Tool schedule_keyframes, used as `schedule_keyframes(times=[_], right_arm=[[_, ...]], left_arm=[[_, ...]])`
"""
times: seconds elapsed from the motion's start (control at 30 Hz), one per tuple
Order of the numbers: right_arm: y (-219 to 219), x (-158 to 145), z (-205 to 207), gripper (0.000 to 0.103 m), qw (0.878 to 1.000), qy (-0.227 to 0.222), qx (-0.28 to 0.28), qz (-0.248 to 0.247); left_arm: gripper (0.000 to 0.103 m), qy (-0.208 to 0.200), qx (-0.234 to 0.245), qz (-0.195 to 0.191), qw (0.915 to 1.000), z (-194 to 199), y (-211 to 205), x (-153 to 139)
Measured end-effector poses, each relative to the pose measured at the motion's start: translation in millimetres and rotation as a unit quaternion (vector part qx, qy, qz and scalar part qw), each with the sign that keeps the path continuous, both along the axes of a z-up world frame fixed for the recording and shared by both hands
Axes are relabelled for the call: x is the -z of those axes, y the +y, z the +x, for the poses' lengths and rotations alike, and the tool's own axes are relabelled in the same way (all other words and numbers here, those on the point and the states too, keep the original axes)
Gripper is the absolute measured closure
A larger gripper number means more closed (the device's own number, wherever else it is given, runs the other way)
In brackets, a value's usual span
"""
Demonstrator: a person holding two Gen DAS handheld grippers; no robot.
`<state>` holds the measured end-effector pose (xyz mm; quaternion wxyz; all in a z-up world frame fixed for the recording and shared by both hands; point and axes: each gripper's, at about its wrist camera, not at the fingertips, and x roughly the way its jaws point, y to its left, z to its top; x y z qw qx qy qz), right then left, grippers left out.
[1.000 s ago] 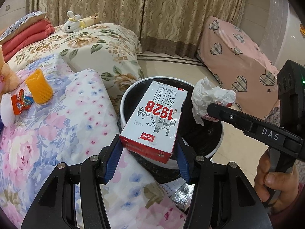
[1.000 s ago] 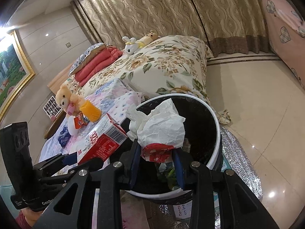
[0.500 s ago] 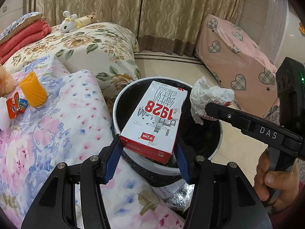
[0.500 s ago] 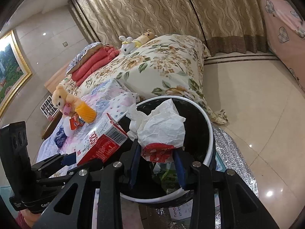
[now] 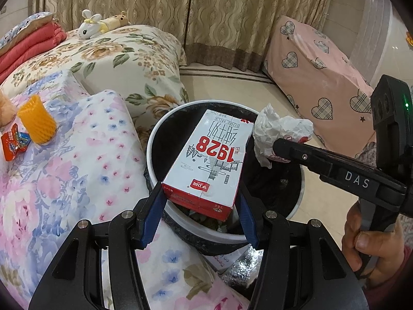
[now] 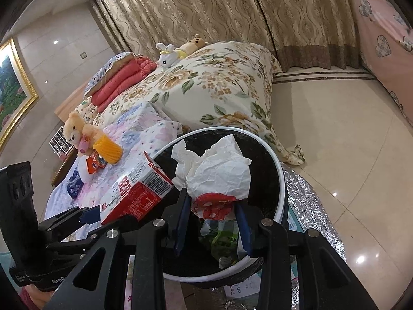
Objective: Collect trash
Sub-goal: 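Carry the box and tissue over the bin and open both tools to release, then move both open tools back over the bed toward the blue bag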
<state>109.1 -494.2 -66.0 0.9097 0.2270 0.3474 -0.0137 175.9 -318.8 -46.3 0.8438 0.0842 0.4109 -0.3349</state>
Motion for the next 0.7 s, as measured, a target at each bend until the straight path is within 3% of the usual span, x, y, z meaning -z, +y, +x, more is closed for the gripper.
schedule_keyframes(times=[0.13, 0.43, 0.6, 0.7], right_arm=[[-5.7, 3.7, 3.1, 0.055, 1.0, 0.009, 0.011, 0.012], [-7.9, 7.1, 1.7, 0.05, 0.999, 0.008, 0.013, 0.029], [2.0, 3.4, -2.8, 0.04, 0.999, 0.003, 0.014, 0.036], [15.8, -2.6, -5.8, 0.031, 0.999, -0.007, 0.011, 0.029]], left_arm=[[0.049, 0.009, 0.005, -0.01, 0.9999, -0.1, -0.6, 0.8], [0.048, 0.014, -0.018, -0.029, 0.9993, -1.4, 22.5, -1.2], [0.041, 0.023, -0.054, -0.032, 0.9978, -1.6, 48.9, 4.9], [0.03, 0.041, -0.085, -0.041, 0.9948, -3.1, 70.7, 11.6]])
